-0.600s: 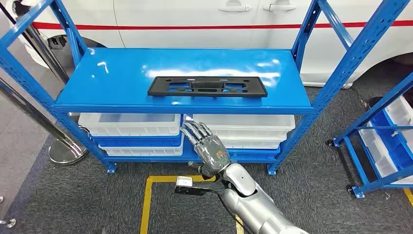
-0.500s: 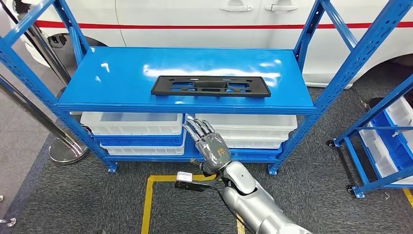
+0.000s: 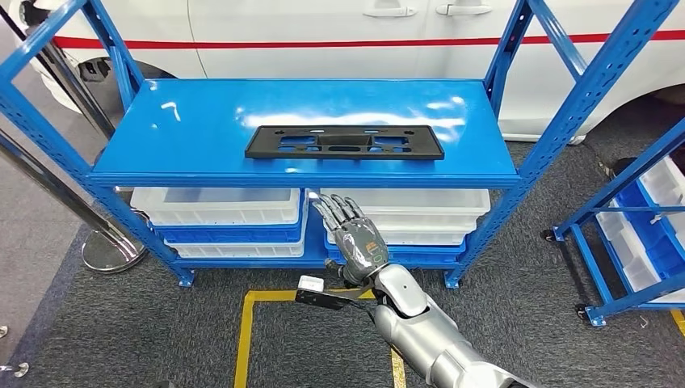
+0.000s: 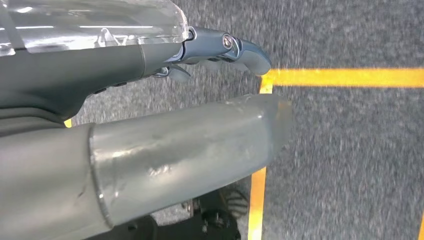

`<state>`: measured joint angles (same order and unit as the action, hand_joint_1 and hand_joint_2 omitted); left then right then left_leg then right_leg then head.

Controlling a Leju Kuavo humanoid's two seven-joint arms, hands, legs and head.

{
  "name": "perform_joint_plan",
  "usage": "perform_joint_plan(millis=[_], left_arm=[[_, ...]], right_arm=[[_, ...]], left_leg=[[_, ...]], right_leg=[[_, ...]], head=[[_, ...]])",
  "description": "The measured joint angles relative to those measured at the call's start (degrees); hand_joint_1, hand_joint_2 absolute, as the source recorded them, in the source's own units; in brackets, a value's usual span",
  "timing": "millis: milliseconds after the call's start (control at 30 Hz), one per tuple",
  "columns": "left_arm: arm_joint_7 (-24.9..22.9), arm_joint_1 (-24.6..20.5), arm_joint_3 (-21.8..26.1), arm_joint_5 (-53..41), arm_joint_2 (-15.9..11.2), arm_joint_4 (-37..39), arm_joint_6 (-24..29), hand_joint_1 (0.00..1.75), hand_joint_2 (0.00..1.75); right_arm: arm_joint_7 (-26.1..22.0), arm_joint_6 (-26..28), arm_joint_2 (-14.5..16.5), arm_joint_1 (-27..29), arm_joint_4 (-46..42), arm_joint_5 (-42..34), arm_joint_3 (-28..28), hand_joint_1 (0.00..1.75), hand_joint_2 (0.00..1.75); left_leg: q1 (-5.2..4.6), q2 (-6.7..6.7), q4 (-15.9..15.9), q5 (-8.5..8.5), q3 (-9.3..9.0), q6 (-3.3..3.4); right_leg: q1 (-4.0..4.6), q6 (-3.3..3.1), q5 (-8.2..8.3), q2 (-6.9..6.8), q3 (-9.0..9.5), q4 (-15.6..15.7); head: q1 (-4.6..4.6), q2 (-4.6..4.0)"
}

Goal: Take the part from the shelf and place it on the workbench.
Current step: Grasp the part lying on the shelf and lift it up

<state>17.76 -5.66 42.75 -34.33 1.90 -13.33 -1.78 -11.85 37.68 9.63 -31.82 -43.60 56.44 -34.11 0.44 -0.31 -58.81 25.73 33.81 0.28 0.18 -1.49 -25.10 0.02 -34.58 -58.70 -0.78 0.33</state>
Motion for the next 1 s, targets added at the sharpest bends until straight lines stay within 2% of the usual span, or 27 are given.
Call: perform_joint_plan(millis=[67,133,167,200,233,300,333,367,400,467,533,600,667,700,733,767,833,867,900,967,1000], left_arm=[[0.07,-0.01,0.11,-0.18,0.01,0.03,0.07,0.0,0.0],[0.08,0.08,0.22,-0.47,0.01,0.06,0.13,0.0,0.0],[0.08,0.19,0.26,-0.63,-0.01,0.07,0.16,0.0,0.0],[0.08,0.3,0.29,-0.77,-0.02,0.07,0.16,0.0,0.0],[0.09,0.38,0.31,-0.87,-0.02,0.08,0.16,0.0,0.0],[0.13,0.39,0.35,-1.02,-0.03,0.08,0.18,0.0,0.0],[0.16,0.33,0.37,-1.07,-0.04,0.08,0.19,0.0,0.0],[0.21,0.28,0.4,-1.13,-0.05,0.08,0.21,0.0,0.0],[0.25,0.27,0.44,-1.19,-0.06,0.08,0.22,0.0,0.0],[0.27,0.33,0.51,-1.29,-0.06,0.08,0.23,0.0,0.0],[0.28,0.38,0.56,-1.5,-0.06,0.08,0.22,0.0,0.0],[0.3,0.36,0.6,-1.73,-0.06,0.08,0.21,0.0,0.0],[0.3,0.4,0.66,-1.84,-0.07,0.08,0.18,0.0,0.0],[0.3,0.46,0.68,-1.87,-0.08,0.08,0.16,0.0,0.0],[0.3,0.53,0.7,-1.92,-0.08,0.08,0.13,0.0,0.0],[0.3,0.6,0.72,-1.99,-0.08,0.08,0.1,0.0,0.0],[0.31,0.64,0.75,-2.14,-0.07,0.12,0.03,0.0,0.0],[0.32,0.56,0.77,-2.21,-0.06,0.15,-0.02,0.0,0.0],[0.34,0.49,0.79,-2.26,-0.06,0.19,-0.05,0.0,0.0],[0.4,0.45,0.85,-2.42,-0.07,0.21,-0.06,0.0,0.0],[0.42,0.48,0.89,-2.53,-0.08,0.21,-0.05,0.0,0.0]], right_arm=[[0.02,0.46,0.08,-0.18,0.46,-0.08,0.39,0.0,1.75],[0.13,0.81,0.11,-0.17,0.99,-0.07,0.88,0.0,1.75],[0.21,0.93,0.11,-0.03,1.25,-0.05,1.18,0.0,1.75],[0.27,1.04,0.11,0.13,1.48,-0.02,1.45,0.0,1.75],[0.31,1.13,0.11,0.26,1.65,0.03,1.68,0.0,1.75],[0.38,1.26,0.11,0.38,1.82,0.13,2.04,0.0,1.75],[0.42,1.32,0.12,0.38,1.87,0.17,2.26,0.0,1.75],[0.48,1.38,0.13,0.38,1.91,0.2,2.51,0.0,1.75],[0.51,1.43,0.16,0.4,1.96,0.23,2.76,0.0,1.75],[0.55,1.48,0.21,0.48,2.1,0.24,3.16,0.0,1.75],[0.55,1.56,0.24,0.51,2.19,0.16,3.5,0.0,1.75],[0.55,1.65,0.24,0.53,2.22,0.04,3.86,0.0,1.75],[0.55,1.7,0.21,0.89,2.33,-0.04,4.27,0.0,1.75],[0.55,1.73,0.2,1.18,2.44,-0.07,4.46,0.0,1.75],[0.55,1.75,0.19,1.44,2.54,-0.08,4.64,0.0,1.75],[0.55,1.77,0.18,1.61,2.61,-0.1,4.75,0.0,1.75],[0.55,1.86,0.18,1.7,2.69,-0.4,5.11,0.0,1.75],[0.55,1.94,0.18,1.7,2.72,-0.56,5.36,0.0,1.75],[0.55,2.06,0.19,1.75,2.71,-0.69,5.71,0.0,1.75],[0.56,2.25,0.2,1.97,2.56,-0.66,6.47,0.0,1.75],[0.56,2.31,0.26,2.16,2.29,-0.58,6.96,0.0,1.75]], left_leg=[[0.11,0.04,-3.33,2.03,1.44,-0.51],[0.24,0.05,-10.65,5.41,5.04,-0.98],[0.28,0.05,-13.89,6.42,6.79,-1.17],[0.31,0.05,-15.48,6.38,7.81,-1.31],[0.35,0.06,-14.75,5.13,7.7,-1.39],[0.48,0.11,-7.83,1.03,4.7,-1.35],[0.38,0.13,-4.18,-0.22,2.96,-1.19],[0.27,0.12,-1.69,-0.74,1.78,-0.86],[0.13,0.09,-0.46,-0.58,1.22,-0.46],[0.09,-0.04,-0.11,-0.28,0.95,0.52],[0.27,-0.1,0.16,-0.1,0.23,1.34],[0.31,-0.1,0.27,0.2,-0.55,1.89],[0.28,-0.1,0.26,0.71,-1.05,2.1],[0.27,-0.12,0.25,1.05,-1.4,2.09],[0.27,-0.14,0.24,1.45,-1.86,2.03],[0.27,-0.16,0.24,1.85,-2.41,1.92],[0.27,-0.16,0.26,2.89,-3.67,1.54],[0.25,-0.15,0.31,3.34,-4.11,1.26],[0.23,-0.15,0.51,3.72,-4.38,0.94],[0.17,-0.13,0.72,3.74,-4.83,0.21],[0.19,-0.11,0.41,3.6,-4.87,-0.11]], right_leg=[[-0.35,-0.53,0.22,-0.09,0.45,0.6],[-0.32,-0.84,0.11,-0.15,0.54,0.57],[-0.31,-0.87,0.01,-0.14,0.54,0.46],[-0.32,-0.86,-0.14,-0.13,0.55,0.32],[-0.35,-0.79,-0.34,-0.09,0.59,0.12],[-0.4,-0.5,-0.93,-0.03,0.76,-0.37],[-0.32,-0.24,-1.27,0.0,0.8,-0.62],[-0.25,0.07,-1.54,0.02,0.82,-0.72],[-0.18,0.43,-1.67,0.04,0.89,-0.78],[-0.12,1.15,-1.52,0.07,1.04,-1.15],[-0.23,1.77,-2.03,0.07,0.59,-2.91],[-0.43,2.28,-4.35,0.04,-2.09,-7.78],[-0.52,2.63,-6.99,0.03,-6.63,-14.62],[-0.54,2.68,-7.31,0.02,-8.43,-16.72],[-0.55,2.62,-6.57,0.02,-9.34,-16.95],[-0.55,2.47,-4.91,0.01,-9.25,-15.38],[-0.44,1.93,0.38,0.03,-6.77,-7.74],[-0.26,1.59,1.9,0.04,-5.65,-4.34],[-0.08,1.23,2.99,0.04,-4.76,-1.81],[0.19,0.49,2.58,0.18,-4.12,-0.39],[0.07,0.11,2.58,0.27,-3.5,-0.12]], head=[[-0.03,0.0],[-0.04,0.0],[-0.04,0.0],[-0.04,0.0],[-0.05,0.0],[-0.04,0.0],[-0.04,0.0],[-0.04,0.0],[-0.04,0.0],[-0.03,0.0],[0.0,0.0],[0.01,0.0],[0.01,0.0],[0.02,0.0],[0.02,0.0],[0.02,0.0],[0.01,0.0],[0.04,0.0],[0.04,0.0],[0.05,0.0],[0.03,0.0]])
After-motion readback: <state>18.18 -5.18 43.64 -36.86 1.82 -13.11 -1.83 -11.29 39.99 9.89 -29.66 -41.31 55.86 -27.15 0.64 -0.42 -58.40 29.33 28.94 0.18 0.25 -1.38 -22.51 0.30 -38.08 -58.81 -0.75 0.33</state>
